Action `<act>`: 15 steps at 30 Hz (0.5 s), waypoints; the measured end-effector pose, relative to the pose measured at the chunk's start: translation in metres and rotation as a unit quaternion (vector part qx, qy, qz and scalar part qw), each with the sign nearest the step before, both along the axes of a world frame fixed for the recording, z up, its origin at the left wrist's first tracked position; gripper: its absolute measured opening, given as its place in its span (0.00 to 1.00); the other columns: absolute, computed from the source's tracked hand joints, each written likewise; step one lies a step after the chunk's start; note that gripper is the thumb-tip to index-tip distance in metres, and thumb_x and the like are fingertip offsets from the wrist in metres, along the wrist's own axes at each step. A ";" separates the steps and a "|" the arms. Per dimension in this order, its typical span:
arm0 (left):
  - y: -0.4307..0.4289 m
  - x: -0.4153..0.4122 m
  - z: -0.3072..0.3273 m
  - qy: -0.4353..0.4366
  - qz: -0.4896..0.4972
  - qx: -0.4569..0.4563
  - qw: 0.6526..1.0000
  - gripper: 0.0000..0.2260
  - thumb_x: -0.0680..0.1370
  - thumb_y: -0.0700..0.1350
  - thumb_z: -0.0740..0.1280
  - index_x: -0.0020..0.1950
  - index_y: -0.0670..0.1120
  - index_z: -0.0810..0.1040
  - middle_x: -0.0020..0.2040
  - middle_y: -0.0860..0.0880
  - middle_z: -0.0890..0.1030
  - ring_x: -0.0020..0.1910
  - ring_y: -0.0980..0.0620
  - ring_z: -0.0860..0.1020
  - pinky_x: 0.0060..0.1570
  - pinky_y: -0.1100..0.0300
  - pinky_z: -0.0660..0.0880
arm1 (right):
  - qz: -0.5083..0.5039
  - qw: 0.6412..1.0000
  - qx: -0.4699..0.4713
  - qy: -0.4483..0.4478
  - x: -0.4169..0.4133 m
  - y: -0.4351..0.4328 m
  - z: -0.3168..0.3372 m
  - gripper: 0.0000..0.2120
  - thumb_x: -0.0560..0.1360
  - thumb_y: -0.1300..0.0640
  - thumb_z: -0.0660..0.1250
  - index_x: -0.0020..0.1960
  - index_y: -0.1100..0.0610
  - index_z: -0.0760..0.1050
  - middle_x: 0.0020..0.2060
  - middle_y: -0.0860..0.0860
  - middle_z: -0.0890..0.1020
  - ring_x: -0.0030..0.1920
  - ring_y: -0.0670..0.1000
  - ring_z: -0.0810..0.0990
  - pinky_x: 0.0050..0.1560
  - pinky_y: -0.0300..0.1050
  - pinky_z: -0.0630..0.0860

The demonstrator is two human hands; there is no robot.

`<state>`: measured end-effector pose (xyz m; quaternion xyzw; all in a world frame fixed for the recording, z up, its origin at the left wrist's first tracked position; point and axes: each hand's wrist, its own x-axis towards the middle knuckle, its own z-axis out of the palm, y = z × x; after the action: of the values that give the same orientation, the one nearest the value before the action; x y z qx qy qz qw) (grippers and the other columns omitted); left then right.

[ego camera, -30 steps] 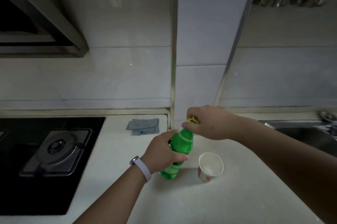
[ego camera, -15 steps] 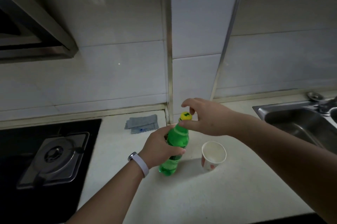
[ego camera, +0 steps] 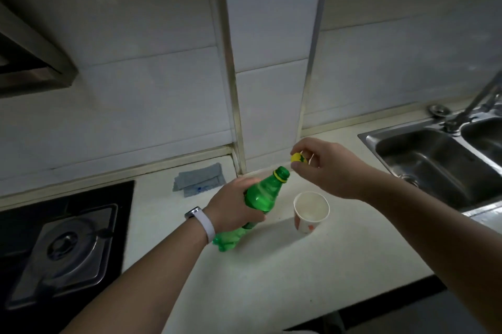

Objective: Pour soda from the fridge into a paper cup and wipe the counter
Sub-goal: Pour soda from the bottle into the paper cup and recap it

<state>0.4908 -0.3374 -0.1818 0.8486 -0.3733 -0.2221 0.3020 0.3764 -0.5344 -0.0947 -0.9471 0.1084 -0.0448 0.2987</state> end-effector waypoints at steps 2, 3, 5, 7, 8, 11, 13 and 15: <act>-0.006 0.002 -0.003 -0.010 -0.027 0.040 0.999 0.20 0.66 0.47 0.76 0.57 0.51 0.78 0.51 0.53 0.80 0.49 0.52 0.77 0.50 0.52 0.77 | -0.041 0.998 0.051 -0.011 -0.010 -0.008 -0.011 0.08 0.77 0.49 0.67 0.54 0.49 0.76 0.39 0.46 0.78 0.38 0.46 0.76 0.38 0.41 0.73; -0.008 0.003 -0.006 -0.017 -0.038 0.055 0.998 0.20 0.66 0.48 0.75 0.56 0.53 0.78 0.50 0.54 0.80 0.48 0.52 0.78 0.49 0.50 0.78 | -0.057 0.996 0.070 -0.016 -0.015 -0.011 -0.017 0.08 0.77 0.49 0.67 0.54 0.49 0.77 0.39 0.46 0.78 0.39 0.48 0.78 0.39 0.43 0.75; -0.013 0.004 -0.012 -0.032 -0.063 0.079 0.994 0.19 0.65 0.51 0.74 0.54 0.57 0.77 0.49 0.56 0.79 0.46 0.53 0.78 0.47 0.51 0.79 | -0.073 0.993 0.088 -0.016 -0.024 -0.017 -0.029 0.09 0.76 0.49 0.67 0.55 0.50 0.77 0.41 0.47 0.79 0.42 0.50 0.80 0.44 0.48 0.80; -0.018 0.005 -0.015 -0.043 -0.080 0.095 0.991 0.17 0.65 0.53 0.74 0.52 0.58 0.76 0.47 0.57 0.79 0.45 0.53 0.78 0.45 0.53 0.78 | -0.079 0.992 0.099 -0.003 -0.034 -0.023 -0.039 0.10 0.77 0.48 0.67 0.56 0.50 0.76 0.43 0.48 0.80 0.43 0.50 0.80 0.48 0.52 0.81; -0.020 0.005 -0.016 -0.045 -0.083 0.102 0.990 0.16 0.65 0.53 0.74 0.51 0.57 0.76 0.45 0.56 0.80 0.44 0.53 0.79 0.44 0.53 0.78 | -0.083 0.991 0.104 0.002 -0.038 -0.025 -0.043 0.11 0.77 0.48 0.67 0.57 0.50 0.76 0.44 0.48 0.80 0.43 0.50 0.80 0.48 0.53 0.81; -0.028 0.004 -0.019 -0.044 -0.085 0.125 0.988 0.16 0.66 0.52 0.74 0.53 0.57 0.76 0.44 0.55 0.81 0.43 0.53 0.80 0.44 0.53 0.78 | -0.101 0.989 0.112 0.007 -0.050 -0.033 -0.053 0.11 0.77 0.49 0.67 0.57 0.51 0.76 0.44 0.49 0.81 0.43 0.50 0.81 0.48 0.54 0.82; -0.032 0.004 -0.019 -0.050 -0.094 0.146 0.984 0.18 0.66 0.53 0.73 0.54 0.57 0.76 0.44 0.54 0.81 0.42 0.53 0.80 0.44 0.53 0.79 | -0.111 0.987 0.116 0.003 -0.057 -0.038 -0.058 0.10 0.77 0.49 0.67 0.57 0.52 0.76 0.42 0.50 0.81 0.42 0.50 0.81 0.48 0.54 0.82; -0.037 0.005 -0.020 -0.060 -0.107 0.172 0.977 0.19 0.65 0.54 0.72 0.55 0.58 0.76 0.43 0.55 0.81 0.41 0.54 0.80 0.43 0.52 0.81 | -0.118 0.986 0.120 0.005 -0.064 -0.042 -0.062 0.10 0.77 0.49 0.67 0.56 0.52 0.76 0.42 0.50 0.81 0.42 0.51 0.81 0.47 0.54 0.82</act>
<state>0.4953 -0.3744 -0.2018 0.8547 -0.4357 -0.2628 0.1032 0.3128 -0.5763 -0.1572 -0.8853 0.2259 -0.0616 0.4018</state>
